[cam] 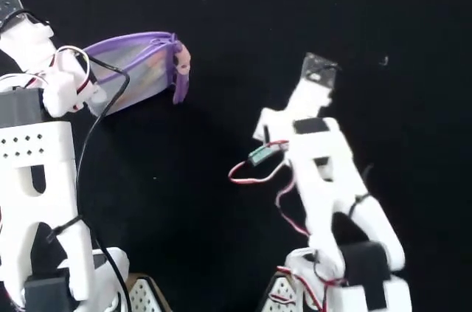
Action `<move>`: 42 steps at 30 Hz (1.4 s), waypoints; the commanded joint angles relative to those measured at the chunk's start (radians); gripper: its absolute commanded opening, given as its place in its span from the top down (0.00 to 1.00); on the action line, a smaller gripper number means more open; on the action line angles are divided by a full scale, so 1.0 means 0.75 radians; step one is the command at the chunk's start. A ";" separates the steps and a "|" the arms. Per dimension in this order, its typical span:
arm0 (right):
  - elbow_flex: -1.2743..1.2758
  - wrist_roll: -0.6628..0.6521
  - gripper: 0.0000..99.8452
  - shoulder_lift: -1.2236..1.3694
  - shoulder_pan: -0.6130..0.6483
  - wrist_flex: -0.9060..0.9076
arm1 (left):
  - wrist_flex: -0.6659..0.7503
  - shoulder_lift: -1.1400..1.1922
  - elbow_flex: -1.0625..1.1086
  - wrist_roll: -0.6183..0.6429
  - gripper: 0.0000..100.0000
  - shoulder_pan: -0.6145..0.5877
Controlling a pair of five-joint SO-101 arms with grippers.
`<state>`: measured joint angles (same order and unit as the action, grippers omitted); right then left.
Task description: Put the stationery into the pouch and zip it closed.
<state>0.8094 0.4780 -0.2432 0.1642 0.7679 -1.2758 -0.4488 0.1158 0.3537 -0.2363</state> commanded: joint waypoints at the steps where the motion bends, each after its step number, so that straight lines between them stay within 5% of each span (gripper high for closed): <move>1: -0.083 0.016 0.64 0.058 0.057 -0.020 | 0.023 0.004 0.007 -0.008 0.97 0.030; 11: -0.154 0.014 0.79 0.199 0.137 -0.051 | 0.023 0.004 0.011 -0.008 0.97 0.030; 25: -0.306 0.006 0.80 0.410 0.127 0.033 | 0.023 0.000 0.017 -0.008 0.97 0.030; 31: -0.328 0.004 0.98 0.420 0.025 0.045 | 0.023 -0.004 0.017 -0.008 0.97 0.030; 37: -0.330 0.000 0.99 0.408 0.004 0.053 | 0.023 -0.008 0.007 -0.004 0.97 0.032; 42: -0.402 -0.188 0.99 0.408 0.006 0.131 | 0.012 0.000 -0.028 0.000 0.97 0.136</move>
<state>0.5869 0.4120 0.0744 0.1857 0.8263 -1.2758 -0.4503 0.1158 0.3537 -0.2071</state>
